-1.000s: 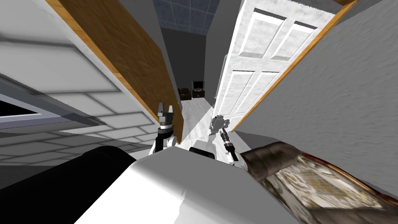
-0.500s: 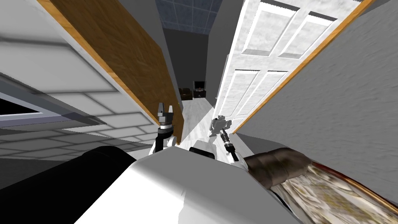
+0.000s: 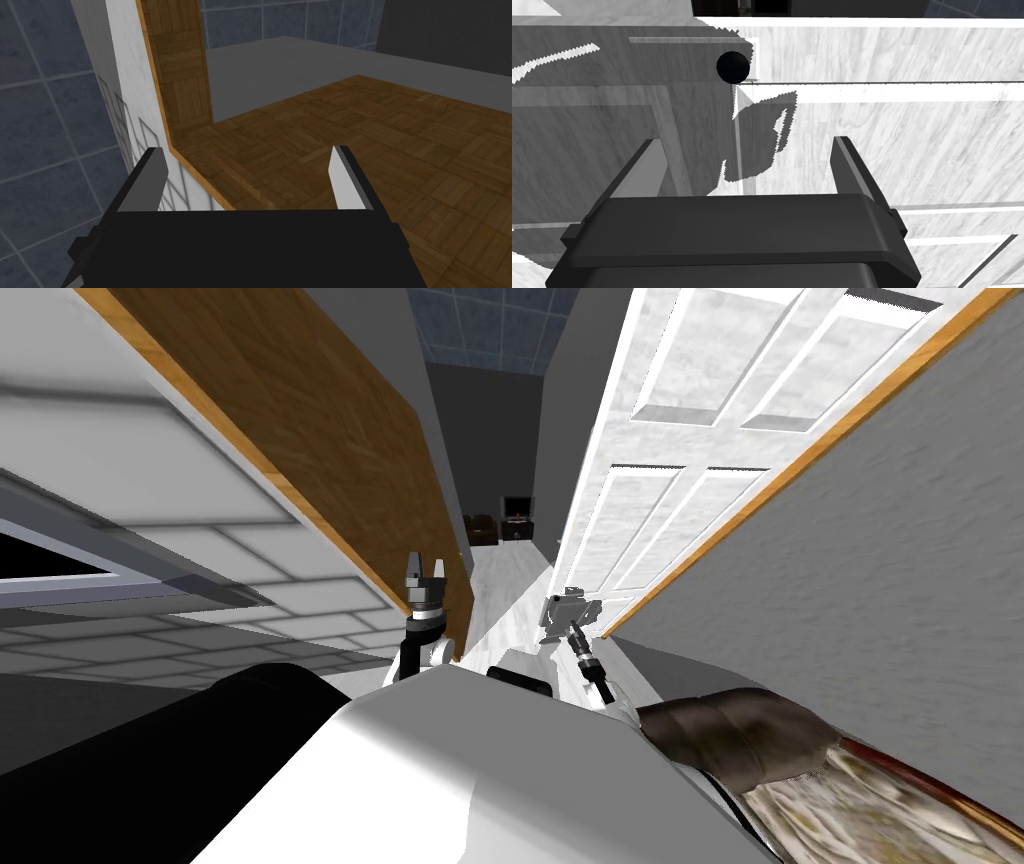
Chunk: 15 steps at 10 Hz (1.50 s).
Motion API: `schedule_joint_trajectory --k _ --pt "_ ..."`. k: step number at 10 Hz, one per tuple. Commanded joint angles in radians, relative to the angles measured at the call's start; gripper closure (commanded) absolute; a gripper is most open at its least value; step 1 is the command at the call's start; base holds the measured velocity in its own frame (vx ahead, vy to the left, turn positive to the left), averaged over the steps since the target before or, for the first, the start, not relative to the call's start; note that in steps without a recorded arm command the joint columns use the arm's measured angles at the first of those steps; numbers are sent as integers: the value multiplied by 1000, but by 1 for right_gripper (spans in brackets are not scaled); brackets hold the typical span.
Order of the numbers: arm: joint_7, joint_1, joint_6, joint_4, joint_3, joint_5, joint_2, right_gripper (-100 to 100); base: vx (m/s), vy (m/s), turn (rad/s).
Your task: Push the door open
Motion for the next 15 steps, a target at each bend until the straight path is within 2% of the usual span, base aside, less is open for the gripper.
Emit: schedule_joint_trajectory --k 1,3,6,11,13,14,15 --pt "-10 -14 -14 39 -1 7 -4 -100 118 -75 75" --pt "-21 -33 -31 88 -2 15 -9 -100 117 -72 86" --pt "-7 -35 -23 84 -5 6 0 -100 126 -1 33" --pt "29 -46 1 91 -14 -13 29 -100 199 36 53" --pt "30 -45 3 88 -14 -14 31 -100 134 37 18" --pt "30 -45 3 88 -14 -14 31 100 -15 -2 -13" --pt "30 -45 3 88 -14 -14 31 100 -35 -6 15"
